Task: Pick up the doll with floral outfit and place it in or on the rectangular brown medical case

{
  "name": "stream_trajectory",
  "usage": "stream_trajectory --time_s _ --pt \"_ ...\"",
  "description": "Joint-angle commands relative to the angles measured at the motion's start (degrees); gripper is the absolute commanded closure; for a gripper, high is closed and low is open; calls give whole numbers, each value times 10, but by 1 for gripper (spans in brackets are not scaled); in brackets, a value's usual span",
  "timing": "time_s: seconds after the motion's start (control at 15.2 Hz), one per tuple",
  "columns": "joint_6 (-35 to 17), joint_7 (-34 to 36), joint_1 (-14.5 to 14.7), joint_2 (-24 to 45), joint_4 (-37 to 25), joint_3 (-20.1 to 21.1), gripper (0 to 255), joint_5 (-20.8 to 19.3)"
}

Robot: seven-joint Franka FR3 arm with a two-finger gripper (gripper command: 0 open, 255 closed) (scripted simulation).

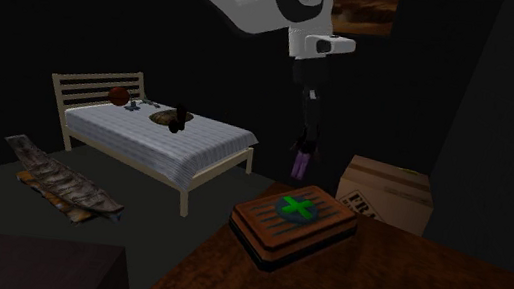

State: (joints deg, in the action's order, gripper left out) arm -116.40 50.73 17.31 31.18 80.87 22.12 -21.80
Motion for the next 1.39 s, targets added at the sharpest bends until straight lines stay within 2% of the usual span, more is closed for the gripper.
stream_trajectory --time_s 0.0,0.73,1.25,1.32 --pt "-14 4 -1 2 12 -1 255 -3" --pt "-79 24 1 30 52 -12 255 -21" --pt "-79 24 1 30 52 -12 255 -21" --pt "-79 24 1 30 52 -12 0 -21"
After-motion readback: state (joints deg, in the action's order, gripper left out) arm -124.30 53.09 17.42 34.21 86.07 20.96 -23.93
